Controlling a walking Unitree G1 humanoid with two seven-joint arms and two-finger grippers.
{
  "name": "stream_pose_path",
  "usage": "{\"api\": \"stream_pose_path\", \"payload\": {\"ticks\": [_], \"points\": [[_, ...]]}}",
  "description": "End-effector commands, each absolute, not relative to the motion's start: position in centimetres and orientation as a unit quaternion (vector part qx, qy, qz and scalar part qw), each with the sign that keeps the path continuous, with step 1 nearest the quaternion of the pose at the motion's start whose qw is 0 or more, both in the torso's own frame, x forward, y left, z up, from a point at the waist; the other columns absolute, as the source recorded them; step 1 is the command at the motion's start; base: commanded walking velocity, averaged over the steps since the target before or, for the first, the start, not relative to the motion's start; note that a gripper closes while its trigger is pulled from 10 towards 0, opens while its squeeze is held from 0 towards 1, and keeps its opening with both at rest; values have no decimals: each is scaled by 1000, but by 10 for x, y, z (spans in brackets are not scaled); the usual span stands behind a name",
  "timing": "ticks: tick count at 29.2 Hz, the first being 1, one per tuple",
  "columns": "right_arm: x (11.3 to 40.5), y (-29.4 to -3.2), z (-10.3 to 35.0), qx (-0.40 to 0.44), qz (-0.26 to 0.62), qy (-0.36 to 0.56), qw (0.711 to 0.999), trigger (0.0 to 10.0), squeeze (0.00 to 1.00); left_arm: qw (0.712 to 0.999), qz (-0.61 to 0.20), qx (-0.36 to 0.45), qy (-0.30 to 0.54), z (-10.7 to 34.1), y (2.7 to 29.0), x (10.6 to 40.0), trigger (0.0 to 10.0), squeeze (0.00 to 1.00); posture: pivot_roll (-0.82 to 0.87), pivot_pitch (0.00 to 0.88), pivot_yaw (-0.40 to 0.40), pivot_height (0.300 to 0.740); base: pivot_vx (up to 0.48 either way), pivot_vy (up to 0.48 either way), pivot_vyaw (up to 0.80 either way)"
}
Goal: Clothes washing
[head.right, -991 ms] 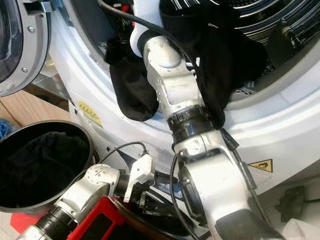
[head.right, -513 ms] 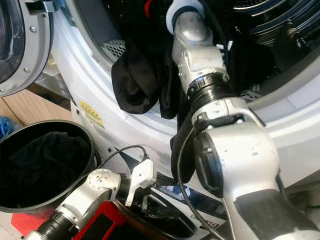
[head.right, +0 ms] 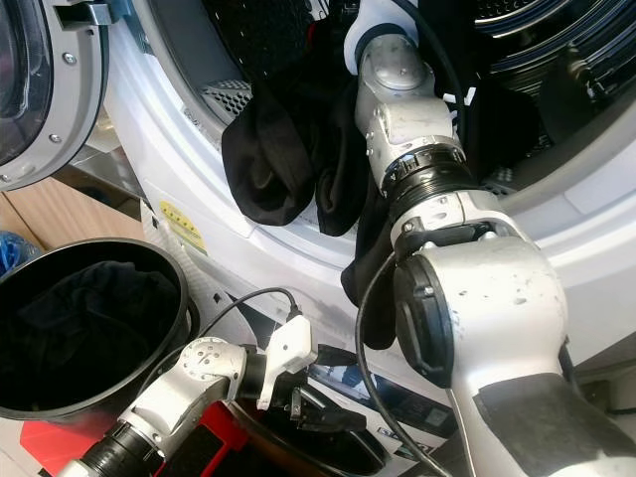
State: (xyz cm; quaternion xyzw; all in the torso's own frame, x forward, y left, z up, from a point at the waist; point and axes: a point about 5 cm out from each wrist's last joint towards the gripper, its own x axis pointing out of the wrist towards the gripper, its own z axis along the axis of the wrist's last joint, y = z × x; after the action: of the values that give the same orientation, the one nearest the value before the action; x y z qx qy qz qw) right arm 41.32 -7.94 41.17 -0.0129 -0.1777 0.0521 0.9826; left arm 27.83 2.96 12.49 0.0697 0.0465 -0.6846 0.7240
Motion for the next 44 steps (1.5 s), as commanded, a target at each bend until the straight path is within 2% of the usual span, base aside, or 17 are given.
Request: {"api": "stream_pose_path", "payload": {"ticks": [1, 13, 20, 22, 25, 27, 30, 31, 32, 35, 38, 40, 44], "points": [[418, -78, 394, -22, 61, -138, 988, 10000, 0, 723, -685, 79, 42, 125, 27, 277, 10000, 0, 29, 99, -124, 740, 0, 0, 0], [422, -70, 366, -66, 80, -90, 991, 10000, 0, 721, -687, 74, 42, 125, 25, 276, 10000, 0, 25, 106, -118, 740, 0, 0, 0], [422, -81, 377, -24, 80, -105, 991, 10000, 0, 725, -684, 71, 37, 128, 24, 277, 10000, 0, 28, 116, -123, 740, 0, 0, 0], [420, -88, 392, 32, 94, -119, 988, 10000, 0, 725, -684, 69, 39, 128, 25, 277, 10000, 0, 19, 118, -125, 740, 0, 0, 0], [419, -92, 399, 25, 100, -120, 987, 10000, 0, 725, -684, 70, 40, 127, 25, 278, 10000, 0, 4, 118, -122, 740, 0, 0, 0], [418, -99, 402, -13, 85, -125, 988, 10000, 0, 725, -684, 69, 40, 128, 24, 279, 10000, 0, -9, 130, -120, 740, 0, 0, 0], [419, -112, 406, -20, 64, -128, 990, 10000, 0, 726, -684, 68, 40, 128, 24, 279, 10000, 0, -17, 134, -119, 740, 0, 0, 0], [418, -129, 412, -40, 31, -137, 989, 10000, 0, 726, -684, 65, 40, 129, 24, 279, 10000, 0, -21, 137, -119, 740, 0, 0, 0], [418, -129, 412, -40, 31, -137, 989, 10000, 0, 726, -684, 65, 40, 129, 24, 279, 10000, 0, -21, 137, -119, 740, 0, 0, 0], [414, -157, 422, -34, -1, -147, 988, 10000, 0, 726, -683, 61, 42, 128, 25, 278, 10000, 0, -44, 145, -118, 740, 0, 0, 0], [411, -169, 430, -27, -12, -160, 987, 10000, 0, 727, -683, 59, 43, 127, 24, 278, 10000, 0, -44, 145, -118, 740, 0, 0, 0], [407, -186, 436, -40, -39, -166, 984, 10000, 0, 729, -681, 55, 40, 127, 22, 278, 10000, 0, -57, 150, -114, 740, 0, 0, 0], [407, -193, 435, -44, -63, -162, 984, 10000, 0, 730, -680, 52, 38, 128, 20, 279, 10000, 0, -61, 143, -109, 740, 0, 0, 0]]}}
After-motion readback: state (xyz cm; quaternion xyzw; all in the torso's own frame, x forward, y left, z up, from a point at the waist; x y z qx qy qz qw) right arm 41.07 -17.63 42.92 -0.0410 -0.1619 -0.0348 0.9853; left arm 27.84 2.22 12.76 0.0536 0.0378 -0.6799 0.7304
